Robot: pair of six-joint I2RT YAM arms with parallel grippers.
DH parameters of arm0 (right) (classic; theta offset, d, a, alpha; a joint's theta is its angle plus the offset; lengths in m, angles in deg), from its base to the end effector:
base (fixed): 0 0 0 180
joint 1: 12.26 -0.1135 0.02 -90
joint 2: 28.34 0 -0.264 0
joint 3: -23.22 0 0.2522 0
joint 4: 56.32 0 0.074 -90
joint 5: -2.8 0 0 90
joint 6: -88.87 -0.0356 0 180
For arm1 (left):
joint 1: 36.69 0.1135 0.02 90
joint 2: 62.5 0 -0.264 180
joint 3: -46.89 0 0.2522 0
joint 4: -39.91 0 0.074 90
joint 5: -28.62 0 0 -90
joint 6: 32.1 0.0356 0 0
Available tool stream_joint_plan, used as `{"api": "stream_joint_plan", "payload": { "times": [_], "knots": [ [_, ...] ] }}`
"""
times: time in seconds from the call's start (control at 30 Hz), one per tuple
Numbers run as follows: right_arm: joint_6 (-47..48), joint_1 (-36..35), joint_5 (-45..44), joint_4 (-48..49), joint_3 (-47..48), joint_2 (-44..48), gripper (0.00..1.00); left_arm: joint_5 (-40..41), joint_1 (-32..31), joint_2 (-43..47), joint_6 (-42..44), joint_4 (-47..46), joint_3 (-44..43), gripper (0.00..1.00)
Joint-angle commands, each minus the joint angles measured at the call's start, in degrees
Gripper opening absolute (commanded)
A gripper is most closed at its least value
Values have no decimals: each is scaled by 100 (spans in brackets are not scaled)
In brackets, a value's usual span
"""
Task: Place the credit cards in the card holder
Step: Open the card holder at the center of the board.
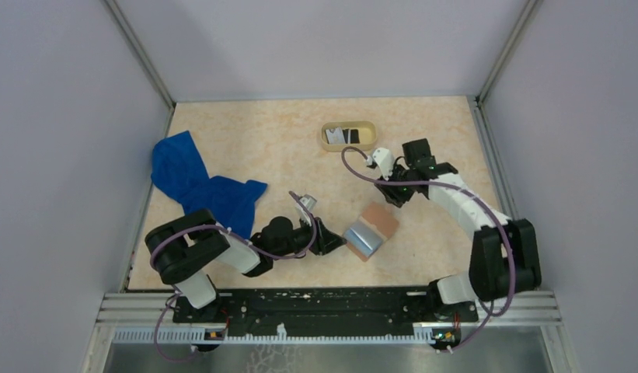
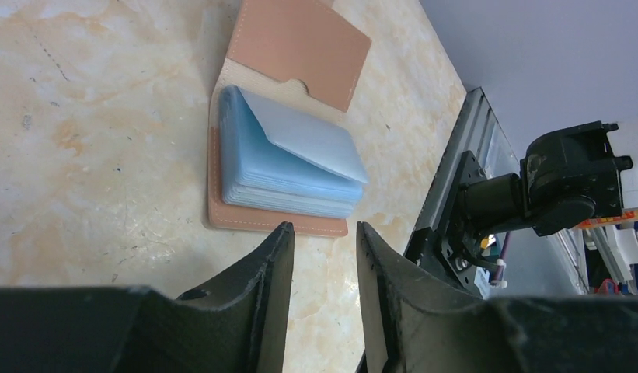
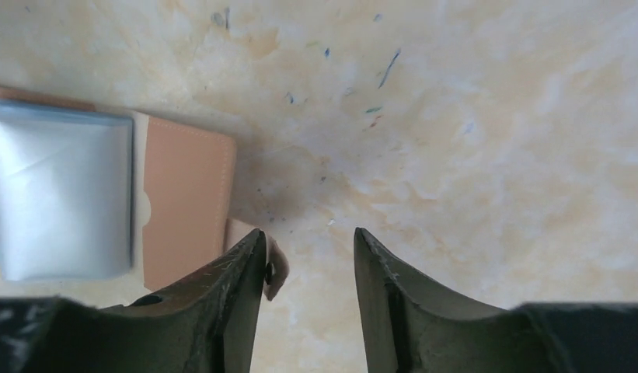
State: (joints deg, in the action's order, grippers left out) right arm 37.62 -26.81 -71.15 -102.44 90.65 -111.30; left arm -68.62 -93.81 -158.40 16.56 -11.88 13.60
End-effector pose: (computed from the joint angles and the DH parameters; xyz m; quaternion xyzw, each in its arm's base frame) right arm 0.2705 0.0804 0.2128 -0.4612 0.8427 0.0815 0.2655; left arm 0.1431 -0.2296 0.1317 0.1454 0.7563 -0.5135 0.3785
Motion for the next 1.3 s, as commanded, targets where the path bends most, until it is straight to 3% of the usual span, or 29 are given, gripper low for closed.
{"api": "stream_joint_plan", "payload": {
  "times": [0.0,0.13,0.27,0.37,0.67,0.73,0.77,1.0,1.27],
  "knots": [
    [-182,110,537,498,93,1254,48,-71,-27,25,-155,28,-102,40],
    [157,105,1895,412,-17,2014,55,-232,-27,-114,-94,156,-280,33],
    [1216,100,3988,-457,4,2354,57,-377,-27,-345,-75,210,-474,32],
    [1642,12,4862,-929,-152,2426,59,-439,-25,-511,-99,210,-570,30],
    [1275,-669,2923,75,-1243,1512,57,-124,-27,-573,-150,55,-393,27],
    [833,-863,2645,234,-1223,1346,96,110,-21,-541,-112,-36,-280,27],
    [681,-973,2533,293,-1208,1299,98,227,-26,-524,-109,-120,-204,27],
    [-151,-1743,881,625,-1031,879,98,673,-27,-472,-322,-785,291,27],
    [-466,-2226,184,602,-851,350,98,609,-36,-567,-372,-774,250,27]
  ]
}}
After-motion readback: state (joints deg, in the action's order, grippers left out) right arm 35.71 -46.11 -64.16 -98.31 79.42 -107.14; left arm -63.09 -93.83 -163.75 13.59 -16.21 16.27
